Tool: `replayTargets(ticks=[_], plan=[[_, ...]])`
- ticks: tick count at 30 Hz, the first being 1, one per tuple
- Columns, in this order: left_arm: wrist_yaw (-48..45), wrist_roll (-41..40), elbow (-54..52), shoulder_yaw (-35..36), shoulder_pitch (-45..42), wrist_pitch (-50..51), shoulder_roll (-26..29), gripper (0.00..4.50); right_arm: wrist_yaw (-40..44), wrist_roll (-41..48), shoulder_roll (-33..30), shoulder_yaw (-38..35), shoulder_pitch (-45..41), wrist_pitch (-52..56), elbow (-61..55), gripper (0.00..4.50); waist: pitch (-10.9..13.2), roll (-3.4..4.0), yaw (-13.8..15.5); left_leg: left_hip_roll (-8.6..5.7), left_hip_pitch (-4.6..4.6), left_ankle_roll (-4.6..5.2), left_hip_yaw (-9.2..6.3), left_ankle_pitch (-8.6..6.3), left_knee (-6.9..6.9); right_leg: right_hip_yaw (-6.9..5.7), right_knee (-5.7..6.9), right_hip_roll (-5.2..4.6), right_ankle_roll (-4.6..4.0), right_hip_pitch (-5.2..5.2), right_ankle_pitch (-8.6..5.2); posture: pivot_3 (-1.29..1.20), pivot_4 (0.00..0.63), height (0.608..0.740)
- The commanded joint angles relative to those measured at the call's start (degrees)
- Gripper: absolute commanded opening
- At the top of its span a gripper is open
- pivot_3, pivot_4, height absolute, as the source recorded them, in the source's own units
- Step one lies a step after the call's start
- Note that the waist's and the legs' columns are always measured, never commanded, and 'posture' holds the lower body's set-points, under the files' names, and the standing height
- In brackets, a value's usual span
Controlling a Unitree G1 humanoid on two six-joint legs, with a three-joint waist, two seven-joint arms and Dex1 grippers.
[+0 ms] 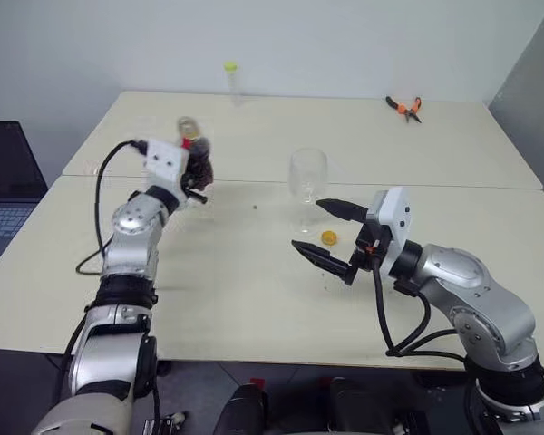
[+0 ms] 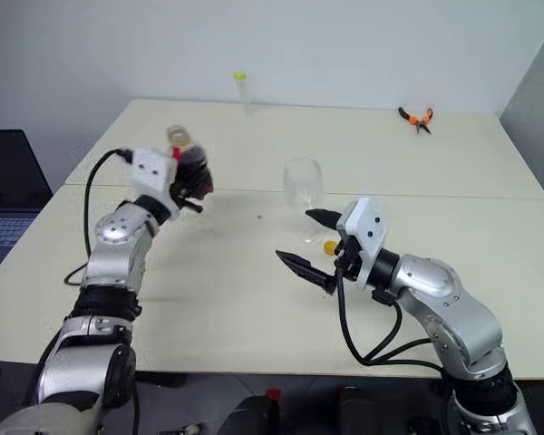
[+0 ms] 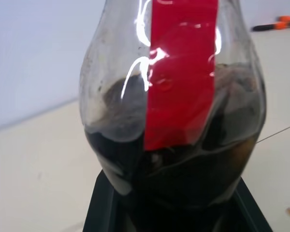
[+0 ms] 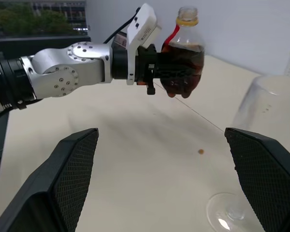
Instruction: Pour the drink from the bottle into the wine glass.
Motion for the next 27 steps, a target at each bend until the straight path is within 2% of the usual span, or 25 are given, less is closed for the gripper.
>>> replayTargets(ticks=[1,13,20,27], plan=[[-4.4,4.1,1.3,-5.0,-6.9,-6.9,0.1,0.79,-3.6,-2.2,2.2,-1.7,-0.6,-3.0,0.2,4.50,0.0,0.00,-0.1,0.00,-0.02,0.00,0.01,0.00,0.00,-0.02,0.00,0.03,0.00,-0.01,0.00,0.00,0.150,0.740],[-5.2,11.7,18.9,-10.6,-19.8,-24.0,0.5,0.79,-9.1,-8.6,8.4,0.1,-2.0,-8.4,3.3,4.50,0.0,0.00,-1.2,0.04,0.00,0.02,0.14,0.00,-0.04,0.02,0.04,0.19,0.00,-0.06,0.00,0.00,0.150,0.740],[0.2,19.3,24.6,-13.8,-22.9,-33.4,2.0,0.76,-9.9,-10.8,10.6,1.2,-2.7,-9.6,4.9,4.50,0.0,0.00,-1.1,0.01,-0.01,0.02,0.13,0.00,-0.02,0.02,0.05,0.18,0.01,-0.06,0.00,0.00,0.150,0.740],[8.0,26.1,28.8,-16.9,-25.3,-37.4,3.3,0.76,-9.5,-11.8,11.8,2.0,-3.4,-10.0,6.0,4.50,0.0,0.00,-1.2,0.00,-0.01,0.03,0.13,0.00,-0.03,0.02,0.06,0.18,0.01,-0.07,-0.01,0.00,0.150,0.740]])
